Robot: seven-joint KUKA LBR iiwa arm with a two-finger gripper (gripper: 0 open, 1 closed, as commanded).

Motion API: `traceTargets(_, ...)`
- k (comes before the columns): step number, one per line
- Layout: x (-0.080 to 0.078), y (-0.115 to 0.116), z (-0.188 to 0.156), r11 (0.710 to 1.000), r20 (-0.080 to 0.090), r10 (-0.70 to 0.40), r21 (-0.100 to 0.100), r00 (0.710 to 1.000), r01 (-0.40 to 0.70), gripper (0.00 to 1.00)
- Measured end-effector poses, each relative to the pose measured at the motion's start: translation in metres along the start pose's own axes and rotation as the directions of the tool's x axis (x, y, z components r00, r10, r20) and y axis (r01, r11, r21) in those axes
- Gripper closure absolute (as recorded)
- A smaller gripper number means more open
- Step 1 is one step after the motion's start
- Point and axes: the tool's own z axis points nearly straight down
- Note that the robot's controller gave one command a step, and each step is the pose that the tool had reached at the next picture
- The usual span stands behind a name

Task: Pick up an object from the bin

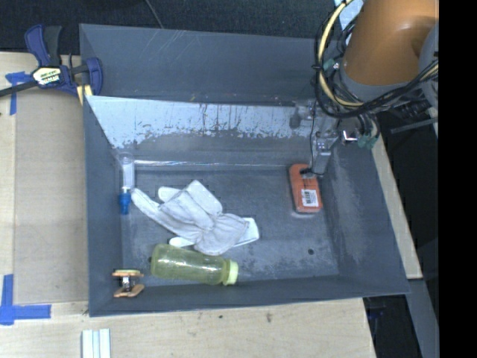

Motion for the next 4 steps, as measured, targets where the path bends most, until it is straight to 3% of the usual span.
traceTargets(1,-0.001,0.0,-0.006,1.0,0.009,-0.001,0.001,1.0,0.001,0.0)
traceTargets(2,0.026,0.048,0.053,0.995,0.01,0.104,-0.001,0.995,-0.104,0.0)
traceTargets(3,0.055,0.072,0.08,0.999,0.007,-0.051,0.0,0.999,0.051,0.0)
traceTargets(4,0.065,0.117,0.089,0.996,0.006,-0.092,0.001,0.996,0.092,0.0)
